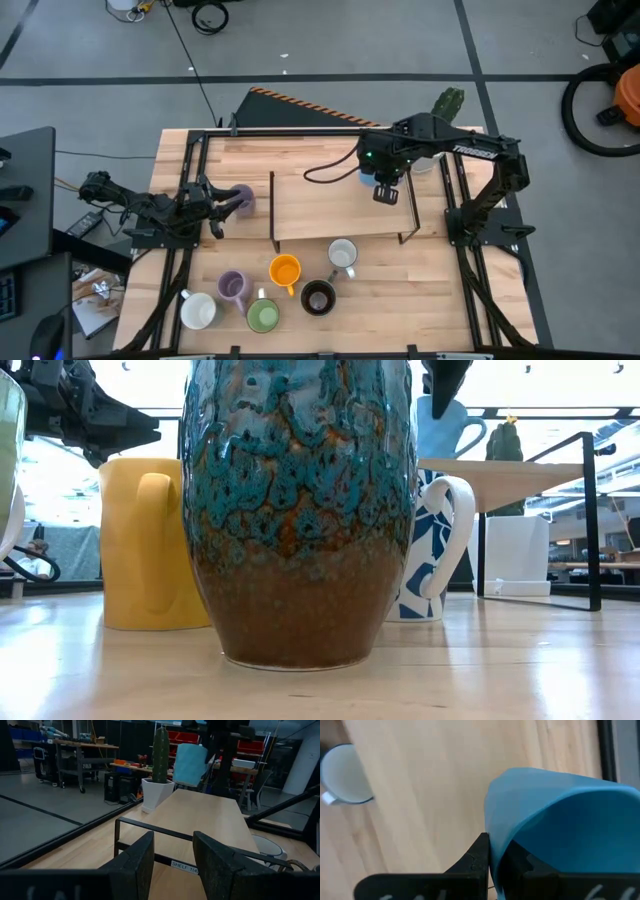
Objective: Place coffee mugs
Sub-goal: Put the blue cup on the shelf
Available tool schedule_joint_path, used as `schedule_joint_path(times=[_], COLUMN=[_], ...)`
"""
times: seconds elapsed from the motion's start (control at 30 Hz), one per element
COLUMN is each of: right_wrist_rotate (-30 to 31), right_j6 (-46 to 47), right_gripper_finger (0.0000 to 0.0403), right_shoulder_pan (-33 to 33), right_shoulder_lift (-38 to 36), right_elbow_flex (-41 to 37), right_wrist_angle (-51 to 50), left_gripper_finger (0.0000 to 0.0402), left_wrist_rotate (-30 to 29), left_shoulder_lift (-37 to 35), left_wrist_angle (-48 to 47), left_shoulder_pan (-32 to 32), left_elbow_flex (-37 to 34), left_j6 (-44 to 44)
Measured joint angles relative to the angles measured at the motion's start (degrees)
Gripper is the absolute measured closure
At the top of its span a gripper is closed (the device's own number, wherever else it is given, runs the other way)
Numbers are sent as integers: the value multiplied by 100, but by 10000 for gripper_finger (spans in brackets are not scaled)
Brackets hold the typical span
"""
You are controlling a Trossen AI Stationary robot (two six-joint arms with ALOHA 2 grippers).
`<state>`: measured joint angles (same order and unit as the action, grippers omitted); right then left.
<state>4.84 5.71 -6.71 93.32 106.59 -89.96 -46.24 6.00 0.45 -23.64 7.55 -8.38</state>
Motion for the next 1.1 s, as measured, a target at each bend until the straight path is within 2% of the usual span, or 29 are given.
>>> schedule_joint_path(times=[0.23,0.57,0.77,1.1], right_wrist_rotate=[168,69,-133,-411], right_j6=[-58,-359,354,341], right_gripper_finger=[374,374,374,373], right_shoulder_pan=[163,423,440,467], right_shoulder_lift=[40,311,393,473], right_elbow_flex=[-11,-11,-11,-11], right_wrist_angle=[-6,5,-1,-9], left_gripper_finger=[260,260,260,260], left_wrist_rotate=[-2,-1,-3,-2], left_shoulder_lift=[0,0,0,0], left_wrist_angle=[0,-34,-32,-33], left_shoulder_pan=[0,0,-1,-1], left_elbow_flex=[0,0,-2,-2], left_j6=[-1,2,2,-1])
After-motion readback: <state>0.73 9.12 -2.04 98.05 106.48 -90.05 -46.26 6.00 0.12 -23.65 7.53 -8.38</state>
